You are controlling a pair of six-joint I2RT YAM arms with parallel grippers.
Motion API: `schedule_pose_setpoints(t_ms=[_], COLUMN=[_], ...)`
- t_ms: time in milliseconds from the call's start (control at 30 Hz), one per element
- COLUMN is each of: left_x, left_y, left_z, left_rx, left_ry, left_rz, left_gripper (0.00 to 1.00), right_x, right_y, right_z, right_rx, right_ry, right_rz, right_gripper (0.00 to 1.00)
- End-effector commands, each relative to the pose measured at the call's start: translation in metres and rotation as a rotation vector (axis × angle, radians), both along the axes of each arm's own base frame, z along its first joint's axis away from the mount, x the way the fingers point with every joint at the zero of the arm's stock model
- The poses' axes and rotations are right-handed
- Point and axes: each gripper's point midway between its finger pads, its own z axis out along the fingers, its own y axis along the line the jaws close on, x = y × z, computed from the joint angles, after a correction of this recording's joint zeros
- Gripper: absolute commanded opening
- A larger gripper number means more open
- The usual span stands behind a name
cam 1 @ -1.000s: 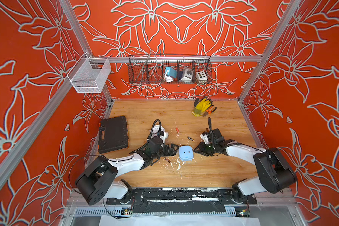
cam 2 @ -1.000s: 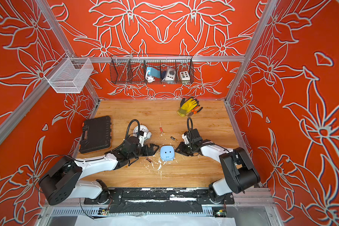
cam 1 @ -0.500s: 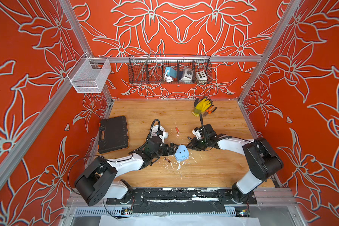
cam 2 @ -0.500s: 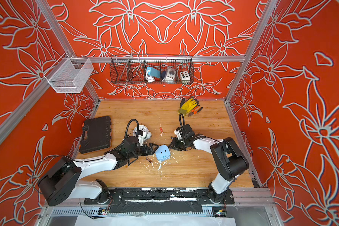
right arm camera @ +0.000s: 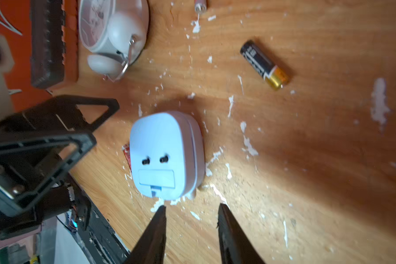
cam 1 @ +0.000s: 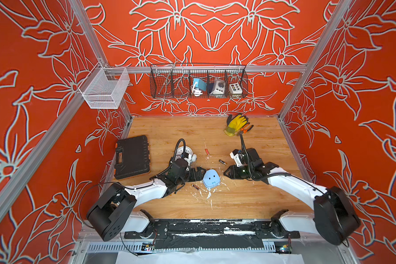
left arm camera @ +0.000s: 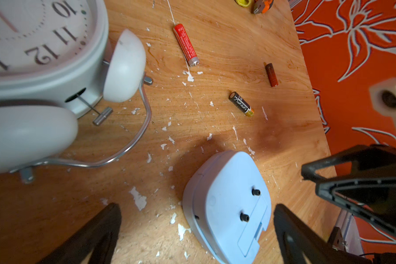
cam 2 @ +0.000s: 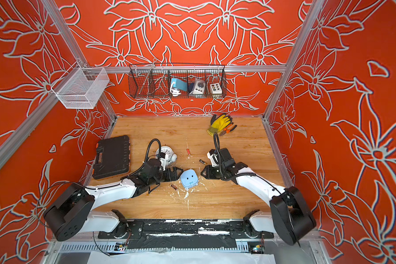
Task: Insert the battery into the alarm
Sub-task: Adjust the alarm at the center of the board.
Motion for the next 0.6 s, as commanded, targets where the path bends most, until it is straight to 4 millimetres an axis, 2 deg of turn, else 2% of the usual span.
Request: schedule_pose_setpoints(t_ms=[0,133,333,567], left_x=[0.011,0.011,0.008,0.008], left_y=[-0.003,-0.006,-0.004,-0.005], left_z=[0.011,0.010,0.006,0.003], left_rx=[0.008,0.003,0.010,0.008], left_ry=[-0.038,-0.033,-0.016,-0.006], left_rz=[-0.003,-0.011,-0.015,-0.014], left_gripper=[0.98,0.98,0.98,0.98], right_x=[-0.026,-0.032,-0.028,-0.026], right_y=[-0.018,-0.008,0.012,0.022], right_z=[-0.026,-0.034,-0.043,-0.053], right_rx=[-0.127,-0.143,-0.155,-0.175], right_ry=[0.038,0.025,-0.008,-0.005], right_rz=[0.013,0.044,0.087,0.113], right_gripper=[0.40,0.40,0.40,0.40])
